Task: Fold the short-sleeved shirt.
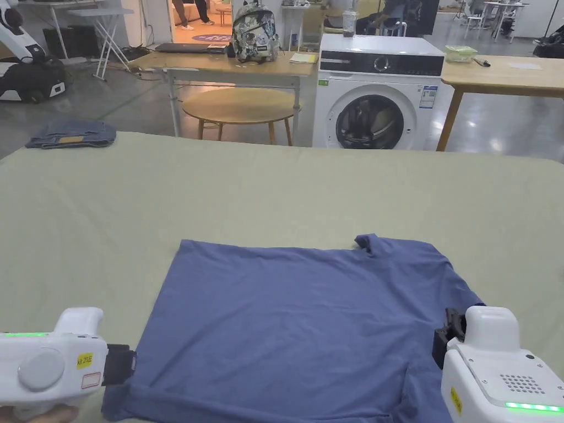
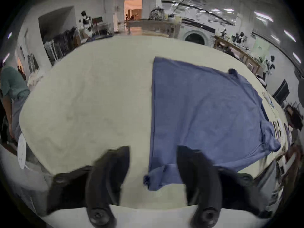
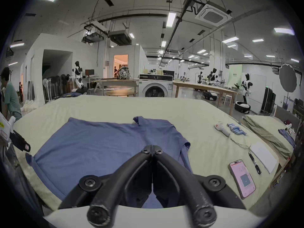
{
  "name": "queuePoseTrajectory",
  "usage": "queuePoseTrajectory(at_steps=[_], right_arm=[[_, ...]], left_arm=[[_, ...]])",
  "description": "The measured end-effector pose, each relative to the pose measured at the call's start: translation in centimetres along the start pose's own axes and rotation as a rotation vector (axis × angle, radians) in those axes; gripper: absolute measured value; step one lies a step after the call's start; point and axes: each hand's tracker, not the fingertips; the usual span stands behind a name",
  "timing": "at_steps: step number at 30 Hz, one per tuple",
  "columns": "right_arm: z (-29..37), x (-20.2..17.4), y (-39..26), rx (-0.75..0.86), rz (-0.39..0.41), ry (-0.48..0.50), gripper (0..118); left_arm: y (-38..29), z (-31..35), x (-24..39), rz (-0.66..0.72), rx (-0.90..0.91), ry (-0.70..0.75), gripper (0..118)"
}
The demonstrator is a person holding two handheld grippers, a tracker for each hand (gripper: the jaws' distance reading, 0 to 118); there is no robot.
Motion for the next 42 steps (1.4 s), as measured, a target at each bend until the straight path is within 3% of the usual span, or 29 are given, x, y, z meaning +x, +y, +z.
queuePoseTrajectory(at_steps=[1, 6, 8, 15, 18, 20, 22, 24, 26, 27, 28, 29, 33, 39, 41, 42], right_arm=[[-0.1, 0.0, -0.2, -0.006, 0.000, 0.002, 0], [-0.3, -0.3, -1.0, -0.033, 0.003, 0.011, 0], [-0.2, -0.3, -1.1, -0.042, 0.001, 0.014, 0], [-0.1, -0.2, -1.7, -0.066, 0.005, 0.016, 0], [0.2, 0.4, -1.9, -0.077, 0.006, 0.015, 0], [0.3, 1.1, -1.8, -0.098, 0.008, 0.013, 0], [0.2, 2.1, -1.8, -0.163, 0.008, 0.019, 0], [0.0, 3.4, -1.7, -0.251, 0.002, 0.034, 0], [0.0, 5.0, -1.7, -0.330, -0.003, 0.038, 17], [-0.4, 6.1, -2.5, -0.365, 0.002, 0.031, 34], [-0.4, 6.7, -2.7, -0.391, 0.011, 0.024, 61], [-0.4, 7.5, -3.0, -0.428, 0.025, 0.015, 74], [0.5, 9.6, -4.7, -0.526, 0.062, -0.025, 76], [1.2, 10.4, -7.9, -0.671, 0.058, -0.048, 75], [0.8, 10.4, -9.1, -0.704, 0.024, -0.033, 61], [0.5, 10.5, -9.5, -0.713, 0.012, -0.018, 61]], left_arm=[[-0.2, -0.7, -0.3, 0.019, -0.025, -0.006, 69], [-2.8, -3.2, 0.3, -0.007, -0.203, 0.095, 69], [-3.6, -2.3, 0.8, -0.020, -0.097, 0.105, 69], [-4.3, -2.0, 1.9, -0.051, -0.129, 0.138, 69], [-4.0, -1.8, 2.0, -0.038, -0.149, 0.104, 53], [-4.1, -1.6, 2.1, -0.043, -0.146, 0.083, 36], [-4.3, -1.5, 2.1, -0.049, -0.134, 0.042, 12], [-4.4, -1.3, 2.0, -0.046, -0.127, 0.006, 4], [-4.6, -0.8, 1.9, -0.061, -0.116, 0.017, 4], [-4.6, -0.6, 1.8, -0.051, -0.111, 0.007, 4], [-4.7, -0.4, 1.7, -0.050, -0.105, 0.003, 4], [-4.7, -0.2, 1.6, -0.049, -0.100, -0.001, 4], [-4.8, 0.1, 1.5, -0.052, -0.091, -0.006, 4], [-4.8, 0.1, 1.8, -0.056, -0.090, -0.001, 4], [-4.8, -0.1, 1.8, -0.055, -0.094, 0.000, 4], [-4.8, -0.1, 1.8, -0.054, -0.094, 0.000, 4]])
